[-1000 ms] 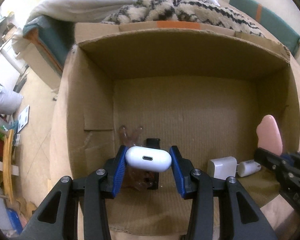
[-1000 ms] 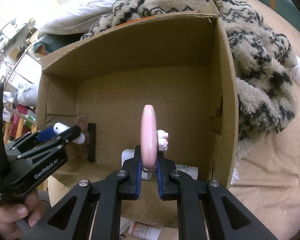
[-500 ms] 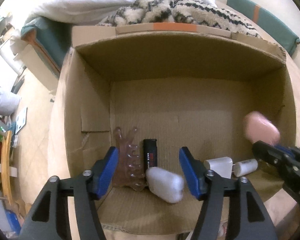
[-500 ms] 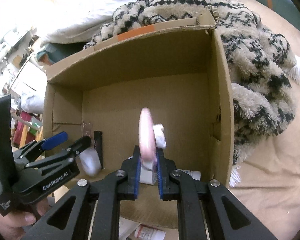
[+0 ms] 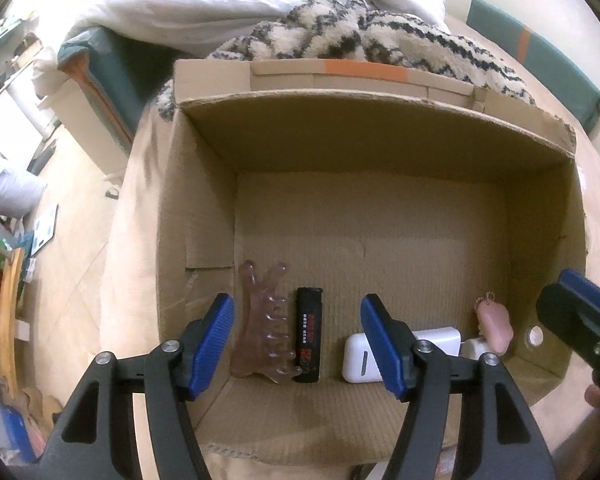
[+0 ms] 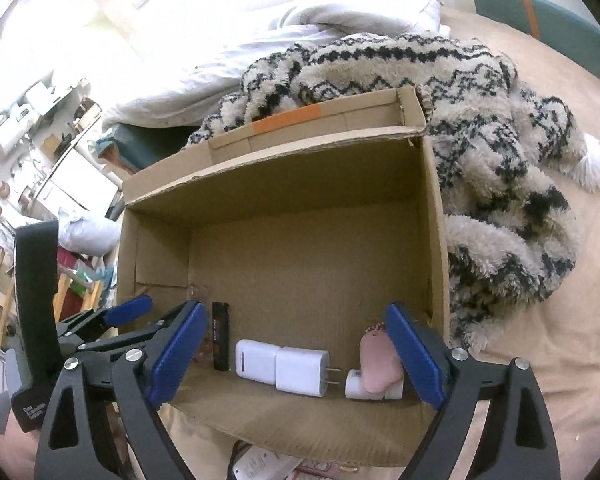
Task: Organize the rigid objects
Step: 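Withdraw both tools from the box and move right tool to white device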
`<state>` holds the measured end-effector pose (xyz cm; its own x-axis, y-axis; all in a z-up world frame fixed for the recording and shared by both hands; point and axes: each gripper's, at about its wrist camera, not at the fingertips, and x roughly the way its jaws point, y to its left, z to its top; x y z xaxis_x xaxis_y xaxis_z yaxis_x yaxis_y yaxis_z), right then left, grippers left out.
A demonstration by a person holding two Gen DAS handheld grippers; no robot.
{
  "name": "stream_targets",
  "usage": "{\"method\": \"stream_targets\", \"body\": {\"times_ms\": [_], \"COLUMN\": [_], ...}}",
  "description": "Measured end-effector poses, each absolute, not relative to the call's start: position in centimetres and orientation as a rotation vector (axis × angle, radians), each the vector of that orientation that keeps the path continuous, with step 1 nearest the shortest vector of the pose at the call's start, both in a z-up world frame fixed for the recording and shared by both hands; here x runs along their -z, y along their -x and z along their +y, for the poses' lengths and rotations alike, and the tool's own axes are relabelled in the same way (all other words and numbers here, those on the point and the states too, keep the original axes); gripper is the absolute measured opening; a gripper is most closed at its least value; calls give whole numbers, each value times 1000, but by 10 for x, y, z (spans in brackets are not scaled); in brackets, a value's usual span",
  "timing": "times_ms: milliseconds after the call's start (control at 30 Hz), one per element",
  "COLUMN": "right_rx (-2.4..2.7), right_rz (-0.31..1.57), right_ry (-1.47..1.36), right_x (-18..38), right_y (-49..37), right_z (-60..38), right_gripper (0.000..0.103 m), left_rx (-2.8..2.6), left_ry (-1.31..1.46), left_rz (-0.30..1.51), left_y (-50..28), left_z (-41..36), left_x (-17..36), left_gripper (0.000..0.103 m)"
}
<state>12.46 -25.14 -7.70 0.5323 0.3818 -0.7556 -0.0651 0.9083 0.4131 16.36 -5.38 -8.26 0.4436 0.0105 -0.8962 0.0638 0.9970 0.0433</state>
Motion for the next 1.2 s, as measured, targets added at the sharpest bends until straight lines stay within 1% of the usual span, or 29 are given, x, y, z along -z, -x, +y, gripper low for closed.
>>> {"method": "stream_targets", "body": {"times_ms": [167, 367, 733, 933, 1200], "right_rx": [-266, -240, -240, -249, -226], "right_rz": [975, 956, 913, 923, 955], "right_ry": [-413, -427, -407, -399, -421], "right_x": [74, 65, 48, 49, 58], "right_y": [-123, -107, -66, -45, -22], "right_z": [-258, -265, -270, -266, -267], "right_gripper": [96, 96, 96, 96, 97], "left_rx": [35, 27, -2, -14, 7], "left_ry": [-90, -86, -55, -38, -25], "left_rz": [1103, 1087, 1054, 1065, 1113], "left_y": [-159, -150, -106, -78, -53], "left_z": [-51, -40, -6, 7, 6], "left_x": [75, 52, 18, 20, 44], "left_gripper": [63, 63, 63, 63, 63]}}
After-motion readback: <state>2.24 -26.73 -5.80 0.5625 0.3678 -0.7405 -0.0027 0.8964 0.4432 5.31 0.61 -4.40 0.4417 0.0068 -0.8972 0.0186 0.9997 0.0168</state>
